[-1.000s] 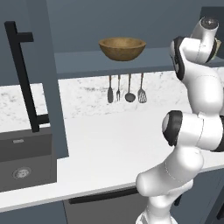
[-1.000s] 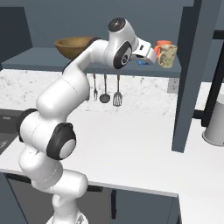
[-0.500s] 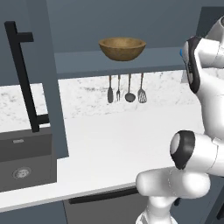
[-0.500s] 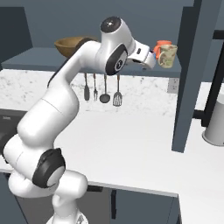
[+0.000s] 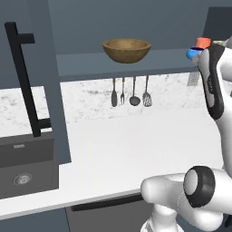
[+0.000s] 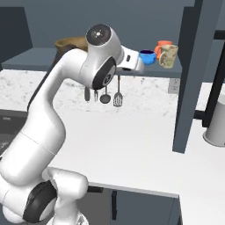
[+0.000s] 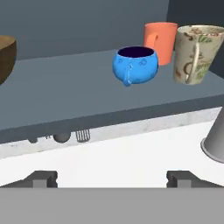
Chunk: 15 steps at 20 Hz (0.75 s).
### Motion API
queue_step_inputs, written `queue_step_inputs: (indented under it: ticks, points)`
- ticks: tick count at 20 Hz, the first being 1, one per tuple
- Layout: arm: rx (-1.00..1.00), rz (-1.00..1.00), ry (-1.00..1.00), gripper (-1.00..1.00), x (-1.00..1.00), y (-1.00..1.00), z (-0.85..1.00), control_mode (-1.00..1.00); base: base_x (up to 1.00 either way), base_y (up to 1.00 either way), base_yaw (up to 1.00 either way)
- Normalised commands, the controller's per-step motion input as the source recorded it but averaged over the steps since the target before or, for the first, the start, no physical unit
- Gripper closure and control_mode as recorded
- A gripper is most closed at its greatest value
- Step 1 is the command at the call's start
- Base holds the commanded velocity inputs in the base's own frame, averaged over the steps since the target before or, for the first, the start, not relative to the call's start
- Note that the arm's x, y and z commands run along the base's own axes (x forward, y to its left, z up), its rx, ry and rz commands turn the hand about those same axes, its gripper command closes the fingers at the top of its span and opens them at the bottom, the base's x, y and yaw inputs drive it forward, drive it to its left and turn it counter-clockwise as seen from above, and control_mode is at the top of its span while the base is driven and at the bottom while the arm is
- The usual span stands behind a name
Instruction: Gather all objects into one cabinet and sort the glasses and bowls to opposite sides.
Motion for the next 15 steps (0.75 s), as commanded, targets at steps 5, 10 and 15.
queue_step_inputs:
  ticks: [5,10,15]
  points:
    - [-0.03,0.15,0.00,-1.00,-0.80,0.43,0.14,-1.00,0.00,0.00,0.00]
    - [-0.07,0.05,0.00,-1.00,-0.84,0.76,0.17,-1.00,0.00,0.00,0.00]
    - [-0.06,0.00,0.00,-1.00,-0.80,0.91,0.20,-1.00,0.00,0.00,0.00]
